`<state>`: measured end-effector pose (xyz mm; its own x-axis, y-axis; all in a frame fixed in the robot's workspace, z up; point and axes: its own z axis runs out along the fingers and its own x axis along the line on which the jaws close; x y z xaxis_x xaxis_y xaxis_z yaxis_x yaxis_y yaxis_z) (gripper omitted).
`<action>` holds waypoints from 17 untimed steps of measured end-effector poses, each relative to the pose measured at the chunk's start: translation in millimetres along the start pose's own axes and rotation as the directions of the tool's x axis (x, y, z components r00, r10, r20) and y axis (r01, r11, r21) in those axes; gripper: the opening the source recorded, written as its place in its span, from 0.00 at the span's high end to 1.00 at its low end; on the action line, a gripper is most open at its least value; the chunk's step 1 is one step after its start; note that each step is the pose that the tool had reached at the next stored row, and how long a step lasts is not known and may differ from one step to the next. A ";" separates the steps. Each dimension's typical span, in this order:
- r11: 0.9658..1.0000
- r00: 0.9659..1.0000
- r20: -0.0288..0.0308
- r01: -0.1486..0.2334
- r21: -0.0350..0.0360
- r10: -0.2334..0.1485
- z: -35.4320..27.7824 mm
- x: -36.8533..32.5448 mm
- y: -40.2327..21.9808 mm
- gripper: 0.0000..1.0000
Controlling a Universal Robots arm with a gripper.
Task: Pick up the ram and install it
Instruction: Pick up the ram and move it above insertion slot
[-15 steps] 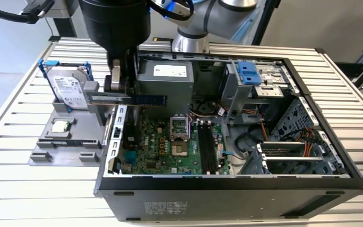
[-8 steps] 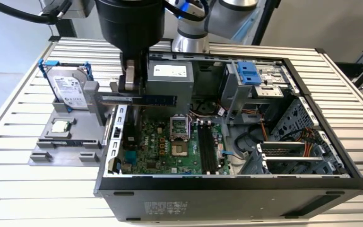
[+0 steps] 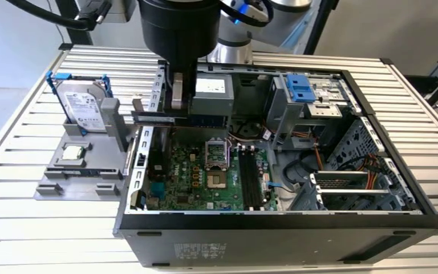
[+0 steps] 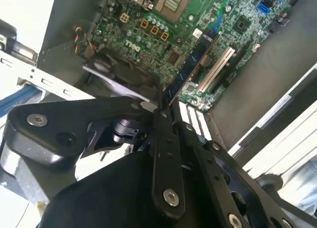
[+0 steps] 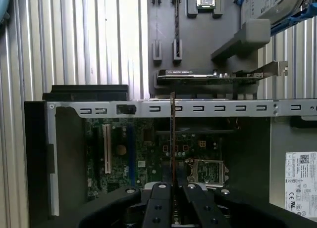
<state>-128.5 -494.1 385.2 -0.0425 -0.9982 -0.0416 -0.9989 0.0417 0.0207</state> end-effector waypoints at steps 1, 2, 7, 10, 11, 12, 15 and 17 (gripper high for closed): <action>1.000 1.000 0.000 0.000 0.000 0.000 -0.1 -0.1 -2.6 1.00; 1.000 1.000 0.000 0.000 0.000 0.000 -0.1 -0.3 -5.4 1.00; 1.000 1.000 0.000 0.000 0.000 0.000 -0.3 -0.9 -18.0 1.00; 1.000 1.000 0.000 0.000 0.000 0.000 -0.4 -1.2 -24.1 1.00; 1.000 1.000 0.000 0.000 0.000 0.000 -0.5 -1.2 -25.7 1.00; 1.000 1.000 0.000 0.000 0.000 0.000 -0.5 -1.3 -27.4 1.00; 1.000 1.000 0.000 0.000 0.000 0.000 -0.6 -1.6 -32.6 1.00; 1.000 1.000 0.000 0.000 0.000 0.000 -0.7 -1.7 -36.3 1.00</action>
<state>-92.1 -493.9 385.2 -0.0424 -0.9982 -0.0416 -0.9989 0.0415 0.0211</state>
